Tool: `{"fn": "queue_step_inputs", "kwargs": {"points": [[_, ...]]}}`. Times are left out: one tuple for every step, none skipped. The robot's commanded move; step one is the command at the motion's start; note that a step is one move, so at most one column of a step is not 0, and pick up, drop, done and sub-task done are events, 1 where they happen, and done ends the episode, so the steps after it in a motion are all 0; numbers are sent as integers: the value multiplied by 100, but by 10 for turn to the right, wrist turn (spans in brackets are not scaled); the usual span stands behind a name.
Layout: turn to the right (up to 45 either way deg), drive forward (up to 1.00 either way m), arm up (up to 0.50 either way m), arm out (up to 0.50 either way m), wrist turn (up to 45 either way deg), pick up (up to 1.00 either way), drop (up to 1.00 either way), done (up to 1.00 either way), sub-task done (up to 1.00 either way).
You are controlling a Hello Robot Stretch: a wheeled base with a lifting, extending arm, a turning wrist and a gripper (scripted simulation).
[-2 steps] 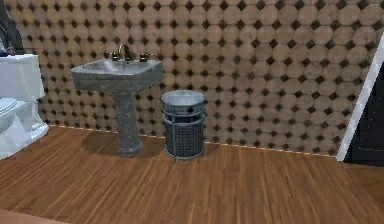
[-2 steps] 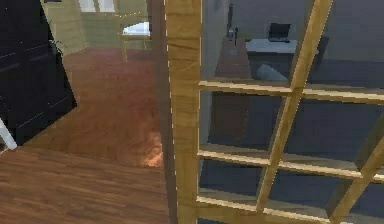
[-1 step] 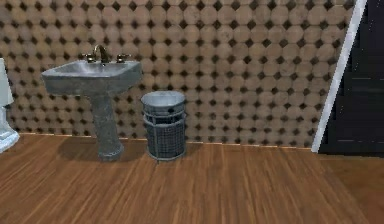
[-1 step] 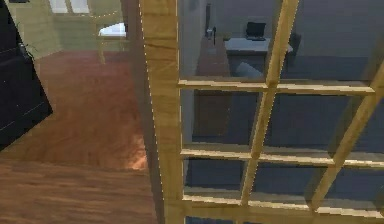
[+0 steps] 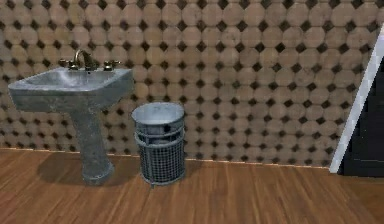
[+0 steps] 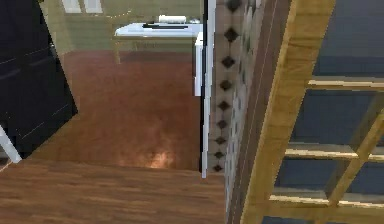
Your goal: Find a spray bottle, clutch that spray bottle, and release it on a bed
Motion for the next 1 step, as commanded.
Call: {"fn": "queue_step_inputs", "kwargs": {"points": [[-240,0,0,0,0,0,0,0,0]]}}
